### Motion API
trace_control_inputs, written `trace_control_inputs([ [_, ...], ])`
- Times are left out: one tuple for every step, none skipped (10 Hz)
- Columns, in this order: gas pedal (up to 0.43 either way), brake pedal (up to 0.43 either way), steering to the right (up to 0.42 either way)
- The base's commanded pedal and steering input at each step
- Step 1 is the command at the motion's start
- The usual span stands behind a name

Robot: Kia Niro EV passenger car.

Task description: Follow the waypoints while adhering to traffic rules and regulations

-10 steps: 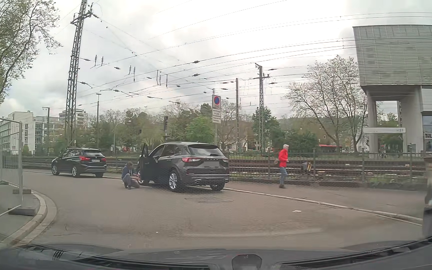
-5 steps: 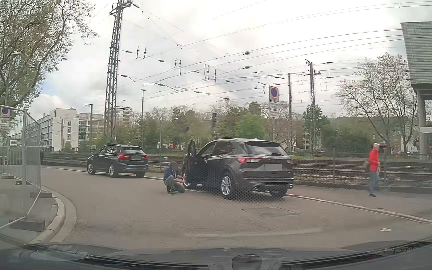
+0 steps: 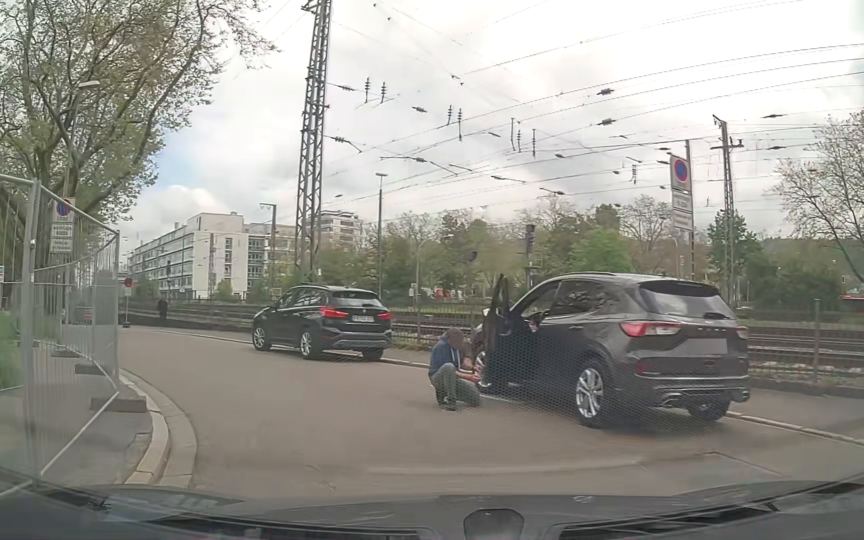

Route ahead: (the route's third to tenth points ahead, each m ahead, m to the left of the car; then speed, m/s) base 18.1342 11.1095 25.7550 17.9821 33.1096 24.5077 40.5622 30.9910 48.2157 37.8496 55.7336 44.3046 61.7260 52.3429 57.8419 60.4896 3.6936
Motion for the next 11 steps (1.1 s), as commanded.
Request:
trace_control_inputs([
  [0.047, 0.000, -0.301],
  [0.047, 0.000, -0.284],
  [0.047, 0.000, -0.259],
  [0.047, 0.000, -0.236],
  [0.047, 0.000, -0.221],
  [0.047, 0.000, -0.209],
  [0.047, 0.000, -0.203],
  [0.047, 0.000, -0.199],
  [0.047, 0.000, -0.198],
  [0.047, 0.000, -0.198],
  [0.047, 0.000, -0.197],
])
